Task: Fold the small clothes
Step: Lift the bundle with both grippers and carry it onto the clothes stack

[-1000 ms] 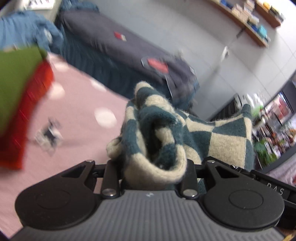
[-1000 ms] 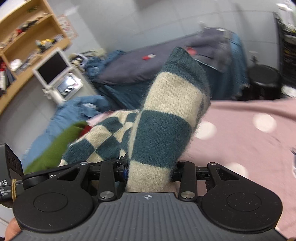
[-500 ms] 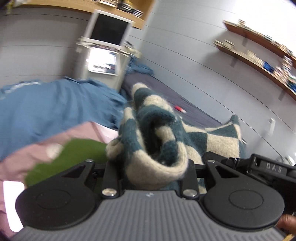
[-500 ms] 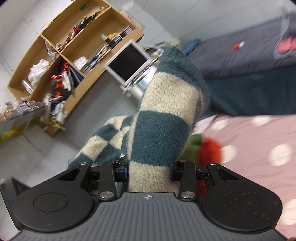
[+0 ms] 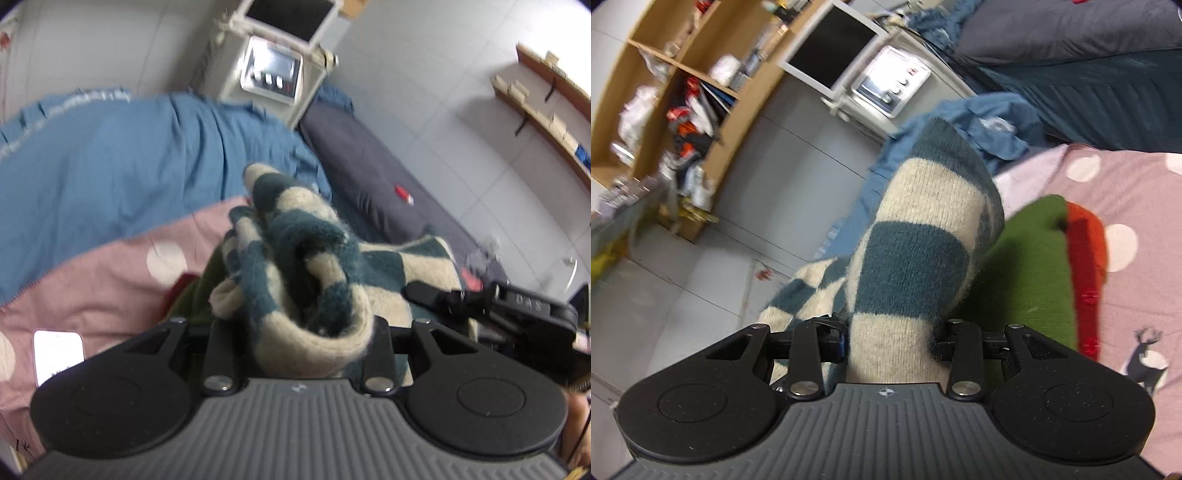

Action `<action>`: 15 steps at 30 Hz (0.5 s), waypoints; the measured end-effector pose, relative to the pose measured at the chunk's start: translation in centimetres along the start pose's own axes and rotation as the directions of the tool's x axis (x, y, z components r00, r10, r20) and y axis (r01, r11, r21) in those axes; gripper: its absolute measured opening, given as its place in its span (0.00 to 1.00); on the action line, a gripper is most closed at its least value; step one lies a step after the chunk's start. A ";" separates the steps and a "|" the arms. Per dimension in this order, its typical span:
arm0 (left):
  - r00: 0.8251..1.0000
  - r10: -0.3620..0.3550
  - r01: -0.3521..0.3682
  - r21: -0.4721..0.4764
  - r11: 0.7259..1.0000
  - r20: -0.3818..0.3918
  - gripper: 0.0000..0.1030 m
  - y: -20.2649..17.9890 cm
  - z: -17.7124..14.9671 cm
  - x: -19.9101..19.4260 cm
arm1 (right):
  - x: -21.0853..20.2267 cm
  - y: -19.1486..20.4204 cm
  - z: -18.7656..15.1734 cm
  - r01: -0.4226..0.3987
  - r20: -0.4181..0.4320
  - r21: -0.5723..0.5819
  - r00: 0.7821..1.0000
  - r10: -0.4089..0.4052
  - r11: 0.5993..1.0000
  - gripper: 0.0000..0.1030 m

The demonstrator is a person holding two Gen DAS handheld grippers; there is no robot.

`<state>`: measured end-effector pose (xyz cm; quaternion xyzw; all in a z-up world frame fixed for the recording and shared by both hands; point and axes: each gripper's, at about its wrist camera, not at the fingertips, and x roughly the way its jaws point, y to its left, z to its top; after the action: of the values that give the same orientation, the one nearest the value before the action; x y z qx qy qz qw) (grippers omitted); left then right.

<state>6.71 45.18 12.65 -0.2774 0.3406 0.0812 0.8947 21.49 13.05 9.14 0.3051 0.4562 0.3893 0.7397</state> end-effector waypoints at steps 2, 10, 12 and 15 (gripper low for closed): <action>0.999 -0.005 0.005 0.002 1.000 -0.041 0.30 0.8 -0.4 1.1 | 0.6 -0.9 0.0 0.039 -0.031 0.009 0.999 -0.038 0.999 0.63; 0.992 -0.036 0.038 0.019 0.999 -0.124 0.33 2.0 -0.9 2.2 | 1.8 -1.7 -0.3 0.095 -0.061 -0.032 0.993 -0.097 0.995 0.69; 0.990 -0.037 0.040 0.014 0.999 -0.139 0.34 2.2 -0.9 2.6 | 2.1 -1.8 -0.4 0.109 -0.069 -0.046 0.991 -0.112 0.993 0.71; 0.987 -0.040 0.041 -0.001 0.999 -0.156 0.36 2.6 -1.2 3.0 | 2.3 -2.2 -0.6 0.116 -0.078 -0.048 0.990 -0.119 0.992 0.73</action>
<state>7.38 46.58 8.79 -0.2887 0.4038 0.0408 0.8671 22.29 13.96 6.08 0.2455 0.4945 0.3670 0.7487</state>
